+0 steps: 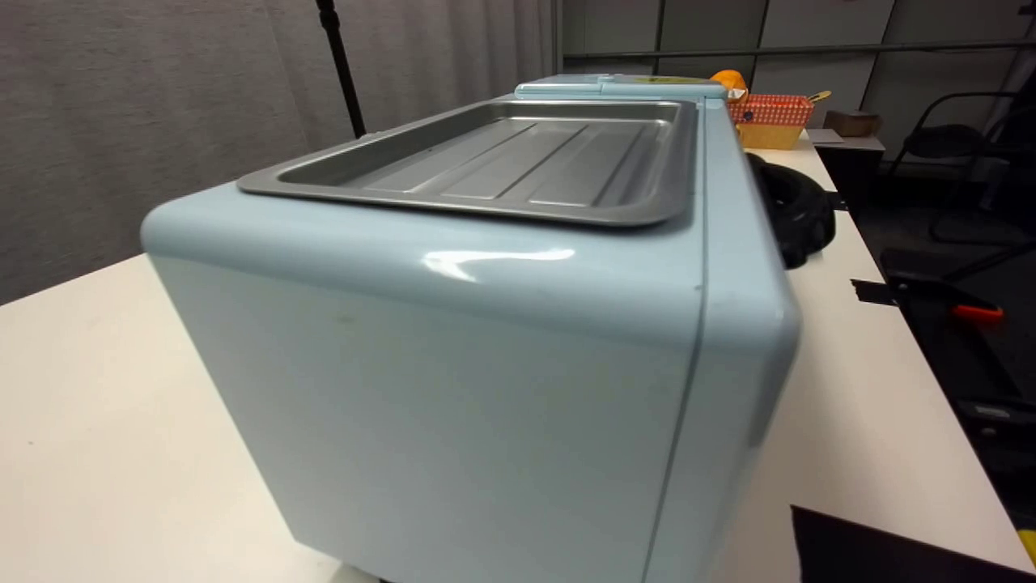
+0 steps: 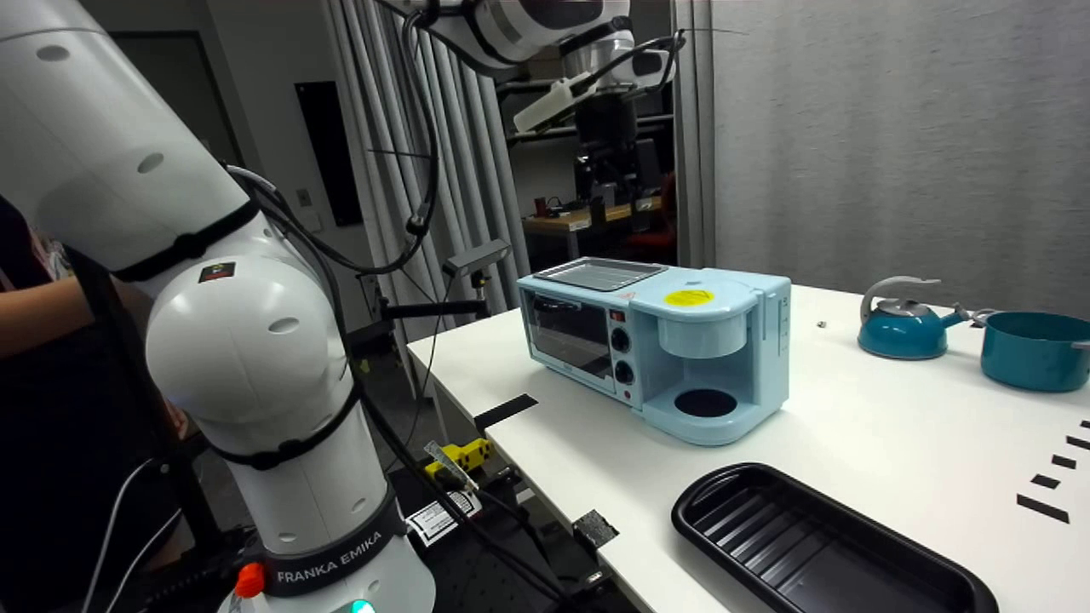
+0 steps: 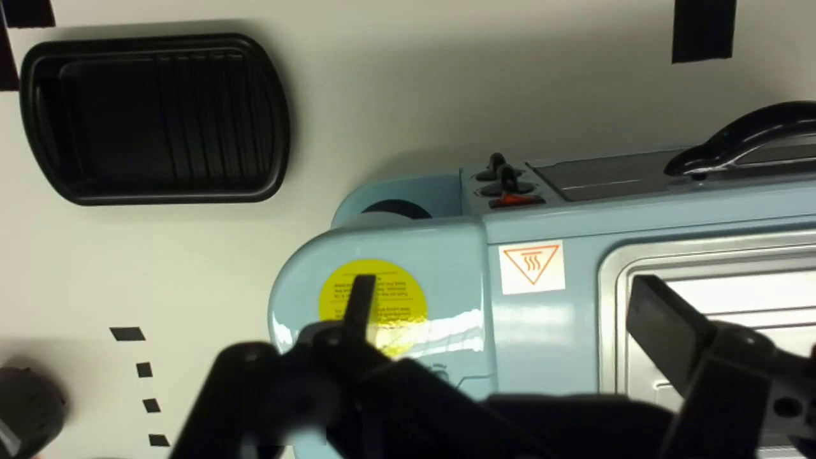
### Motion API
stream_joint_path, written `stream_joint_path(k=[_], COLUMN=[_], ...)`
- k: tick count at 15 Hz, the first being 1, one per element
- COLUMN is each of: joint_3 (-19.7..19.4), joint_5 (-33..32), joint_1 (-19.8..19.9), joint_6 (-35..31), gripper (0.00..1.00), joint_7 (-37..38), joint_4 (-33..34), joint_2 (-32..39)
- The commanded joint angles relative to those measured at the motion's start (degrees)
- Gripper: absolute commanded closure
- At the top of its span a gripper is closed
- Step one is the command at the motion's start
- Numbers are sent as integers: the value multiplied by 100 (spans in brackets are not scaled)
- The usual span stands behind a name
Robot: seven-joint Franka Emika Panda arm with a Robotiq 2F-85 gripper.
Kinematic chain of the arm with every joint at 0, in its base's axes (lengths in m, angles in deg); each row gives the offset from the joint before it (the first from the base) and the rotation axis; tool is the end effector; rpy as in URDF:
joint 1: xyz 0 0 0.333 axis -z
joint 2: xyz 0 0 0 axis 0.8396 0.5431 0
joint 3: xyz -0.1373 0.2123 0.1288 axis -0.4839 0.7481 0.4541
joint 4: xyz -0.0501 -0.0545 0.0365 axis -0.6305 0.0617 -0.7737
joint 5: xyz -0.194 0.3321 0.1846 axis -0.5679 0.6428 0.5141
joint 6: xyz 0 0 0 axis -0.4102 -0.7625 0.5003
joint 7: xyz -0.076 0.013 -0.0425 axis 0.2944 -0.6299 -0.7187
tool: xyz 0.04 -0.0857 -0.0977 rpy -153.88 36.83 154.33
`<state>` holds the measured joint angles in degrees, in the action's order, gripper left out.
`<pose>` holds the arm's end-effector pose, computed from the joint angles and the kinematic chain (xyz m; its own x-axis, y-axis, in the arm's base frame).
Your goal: Press the button on the top of the oven
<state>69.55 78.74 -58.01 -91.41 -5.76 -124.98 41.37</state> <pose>0.4710 0.0820 0.4091 1.0000 0.0022 -0.0041 0.0025 -0.9968 0.0798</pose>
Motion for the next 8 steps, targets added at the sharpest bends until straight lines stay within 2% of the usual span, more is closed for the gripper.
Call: stream_joint_path(k=[1,5,8], joint_3=[-180,-302,-357], joint_5=[-171,-40,37], joint_1=[-130,-163,-144], joint_6=[384,366,277], gripper=[0,0,0], joint_7=[-646,-1242,-1323], joint_4=[765,1122,1267], joint_2=[584,951,1158])
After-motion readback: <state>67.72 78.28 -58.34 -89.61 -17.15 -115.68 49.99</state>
